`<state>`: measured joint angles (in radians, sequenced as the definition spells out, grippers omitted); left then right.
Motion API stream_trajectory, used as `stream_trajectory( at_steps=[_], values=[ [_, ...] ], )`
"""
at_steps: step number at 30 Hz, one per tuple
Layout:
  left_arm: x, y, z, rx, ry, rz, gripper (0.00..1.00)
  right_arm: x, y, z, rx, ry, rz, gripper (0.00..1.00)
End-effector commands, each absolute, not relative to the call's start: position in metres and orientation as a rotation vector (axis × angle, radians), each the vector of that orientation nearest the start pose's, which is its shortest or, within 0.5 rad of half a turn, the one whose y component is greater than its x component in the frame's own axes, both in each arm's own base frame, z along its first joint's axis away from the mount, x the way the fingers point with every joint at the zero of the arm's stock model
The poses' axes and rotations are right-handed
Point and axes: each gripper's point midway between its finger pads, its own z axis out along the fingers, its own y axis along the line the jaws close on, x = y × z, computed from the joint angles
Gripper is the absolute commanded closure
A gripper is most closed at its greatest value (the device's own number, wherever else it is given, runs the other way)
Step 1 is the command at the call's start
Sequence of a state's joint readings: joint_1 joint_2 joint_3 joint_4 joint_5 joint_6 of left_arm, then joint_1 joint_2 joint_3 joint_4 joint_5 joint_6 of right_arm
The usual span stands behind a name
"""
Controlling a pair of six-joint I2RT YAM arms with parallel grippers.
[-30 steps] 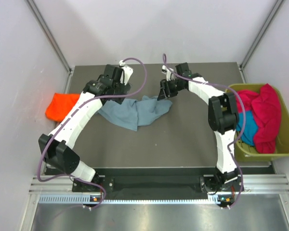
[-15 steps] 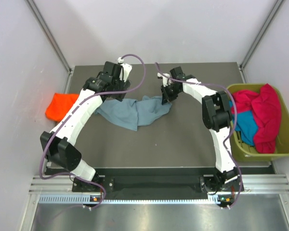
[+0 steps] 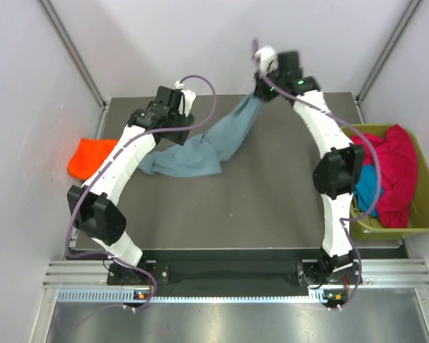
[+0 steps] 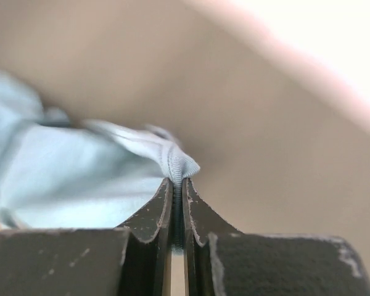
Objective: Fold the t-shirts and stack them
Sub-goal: Flatten the tshirt out
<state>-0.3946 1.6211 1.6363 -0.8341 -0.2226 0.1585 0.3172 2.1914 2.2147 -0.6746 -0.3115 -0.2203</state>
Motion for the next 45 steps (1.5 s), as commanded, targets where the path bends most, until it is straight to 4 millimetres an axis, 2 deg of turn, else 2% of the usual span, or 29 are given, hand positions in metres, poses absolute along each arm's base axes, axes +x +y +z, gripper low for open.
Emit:
stream_trajectory(
  at_steps=[1, 2, 3, 5, 8, 9, 11, 12, 13, 14, 16, 17, 18, 21, 24, 27, 28, 31, 33, 36, 37, 38, 39, 40, 41, 42, 43, 44, 45],
  values=[
    [0.427, -0.126, 0.258, 0.441, 2.236, 0.066, 0.3, 0.546, 0.162, 0.437, -0.558, 1.593, 0.229, 1.0],
    [0.429, -0.132, 0.266, 0.447, 2.221, 0.018, 0.3, 0.542, 0.157, 0.463, -0.542, 1.523, 0.212, 1.0],
    [0.432, -0.137, 0.26, 0.451, 2.239, -0.005, 0.3, 0.528, 0.151, 0.487, -0.535, 1.475, 0.196, 1.0],
    [0.432, -0.147, 0.259, 0.474, 2.249, -0.066, 0.3, 0.515, 0.149, 0.496, -0.552, 1.463, 0.19, 1.0],
    [0.426, -0.173, 0.241, 0.508, 2.297, -0.248, 0.31, 0.497, 0.153, 0.464, -0.607, 1.552, 0.243, 1.0],
    [0.423, -0.191, 0.233, 0.524, 2.313, -0.366, 0.31, 0.494, 0.155, 0.435, -0.624, 1.621, 0.263, 1.0],
    [0.428, -0.209, 0.234, 0.548, 2.296, -0.437, 0.31, 0.491, 0.156, 0.408, -0.628, 1.694, 0.295, 1.0],
    [0.434, -0.221, 0.221, 0.533, 2.33, -0.467, 0.3, 0.489, 0.158, 0.393, -0.632, 1.727, 0.316, 1.0],
    [0.431, -0.237, 0.219, 0.586, 2.333, -0.479, 0.3, 0.486, 0.162, 0.39, -0.632, 1.737, 0.345, 1.0],
    [0.442, -0.249, 0.223, 0.647, 2.3, -0.418, 0.3, 0.48, 0.175, 0.397, -0.659, 1.713, 0.397, 1.0],
    [0.457, -0.253, 0.235, 0.643, 2.25, -0.36, 0.29, 0.473, 0.192, 0.415, -0.702, 1.651, 0.433, 1.0],
    [0.464, -0.251, 0.246, 0.605, 2.225, -0.339, 0.28, 0.467, 0.206, 0.426, -0.742, 1.607, 0.465, 1.0],
    [0.467, -0.248, 0.257, 0.562, 2.2, -0.329, 0.28, 0.461, 0.226, 0.447, -0.78, 1.536, 0.484, 1.0],
    [0.47, -0.228, 0.279, 0.459, 2.168, -0.306, 0.28, 0.448, 0.263, 0.479, -0.844, 1.408, 0.548, 1.0],
    [0.466, -0.195, 0.296, 0.36, 2.157, -0.321, 0.29, 0.437, 0.298, 0.5, -0.865, 1.313, 0.647, 1.0],
    [0.458, -0.165, 0.314, 0.274, 2.134, -0.287, 0.29, 0.408, 0.325, 0.539, -0.862, 1.184, 0.776, 1.0],
    [0.456, -0.157, 0.316, 0.257, 2.13, -0.272, 0.29, 0.395, 0.329, 0.567, -0.826, 1.096, 0.828, 1.0],
    [0.449, -0.131, 0.326, 0.197, 2.11, -0.183, 0.29, 0.356, 0.327, 0.622, -0.779, 0.924, 0.866, 1.0],
    [0.443, -0.12, 0.327, 0.176, 2.108, -0.155, 0.29, 0.334, 0.316, 0.651, -0.751, 0.848, 0.875, 1.0],
    [0.441, -0.117, 0.323, 0.173, 2.116, -0.157, 0.29, 0.318, 0.306, 0.661, -0.749, 0.839, 0.866, 1.0],
    [0.44, -0.118, 0.321, 0.176, 2.121, -0.164, 0.29, 0.323, 0.306, 0.645, -0.78, 0.893, 0.828, 1.0],
    [0.441, -0.119, 0.319, 0.174, 2.128, -0.169, 0.29, 0.337, 0.31, 0.615, -0.808, 0.981, 0.807, 1.0],
    [0.442, -0.12, 0.319, 0.176, 2.128, -0.174, 0.29, 0.331, 0.302, 0.606, -0.836, 1.0, 0.756, 1.0],
    [0.442, -0.122, 0.319, 0.183, 2.127, -0.185, 0.29, 0.342, 0.298, 0.575, -0.896, 1.068, 0.662, 1.0],
    [0.445, -0.122, 0.317, 0.185, 2.131, -0.186, 0.29, 0.354, 0.287, 0.555, -0.887, 1.134, 0.592, 1.0],
    [0.446, -0.124, 0.316, 0.19, 2.134, -0.189, 0.29, 0.361, 0.279, 0.514, -0.911, 1.233, 0.555, 1.0],
    [0.448, -0.123, 0.314, 0.188, 2.139, -0.186, 0.29, 0.372, 0.267, 0.49, -0.906, 1.294, 0.485, 1.0],
    [0.451, -0.124, 0.308, 0.186, 2.152, -0.181, 0.29, 0.389, 0.249, 0.448, -0.89, 1.408, 0.459, 1.0],
    [0.452, -0.125, 0.305, 0.188, 2.159, -0.186, 0.29, 0.393, 0.236, 0.434, -0.856, 1.462, 0.459, 1.0]
  ],
)
